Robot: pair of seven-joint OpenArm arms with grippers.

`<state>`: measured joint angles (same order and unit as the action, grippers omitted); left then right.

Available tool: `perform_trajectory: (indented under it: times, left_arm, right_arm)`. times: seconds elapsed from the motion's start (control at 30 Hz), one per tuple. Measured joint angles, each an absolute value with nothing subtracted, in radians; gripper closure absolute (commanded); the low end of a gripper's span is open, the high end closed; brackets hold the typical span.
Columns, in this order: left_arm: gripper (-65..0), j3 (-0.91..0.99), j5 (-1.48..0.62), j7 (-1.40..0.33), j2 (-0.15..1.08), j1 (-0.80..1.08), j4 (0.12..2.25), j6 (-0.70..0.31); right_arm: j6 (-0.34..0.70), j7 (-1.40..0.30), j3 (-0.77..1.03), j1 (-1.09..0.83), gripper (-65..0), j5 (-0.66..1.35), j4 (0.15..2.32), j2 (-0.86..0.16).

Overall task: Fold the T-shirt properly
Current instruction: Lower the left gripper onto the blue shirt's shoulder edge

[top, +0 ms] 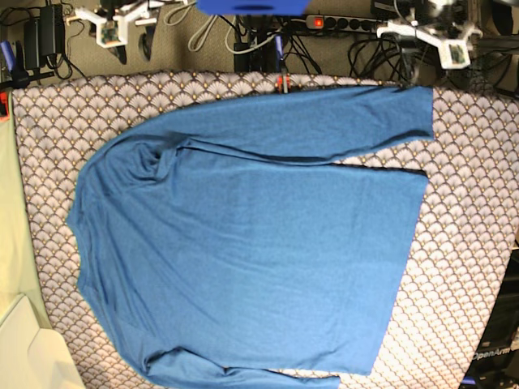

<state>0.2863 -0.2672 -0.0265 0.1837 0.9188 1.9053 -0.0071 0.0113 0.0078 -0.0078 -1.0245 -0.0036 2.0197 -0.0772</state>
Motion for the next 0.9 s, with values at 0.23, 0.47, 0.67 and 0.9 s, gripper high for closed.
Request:
perform_trajectory:
  times: [0.23,0.47,0.67,0.9]
  left_arm:
    - [-33.1,0.300,-0.272,-0.028,0.172,0.846,1.779,-0.004]
    - [-33.1,0.374,-0.445,-0.026,0.185,0.786,1.689,-0.001]
    - [-33.1,0.385,-0.458,-0.024,0.199,0.749,1.672,-0.011]
    - [-33.1,0.384,-0.458,-0.026,0.197,0.710,1.631,-0.009]
  right_arm:
    - [0.011,-0.034,-0.007,-0.994,-23.8,-0.004,2.018,-0.098]
    - [0.011,-0.091,-0.007,-0.957,-23.7,-0.004,2.016,-0.102]
    - [0.011,-0.092,-0.008,-0.947,-23.7,-0.004,2.016,-0.102]
    - [0.011,-0.093,-0.008,-0.940,-23.7,-0.004,2.016,-0.102]
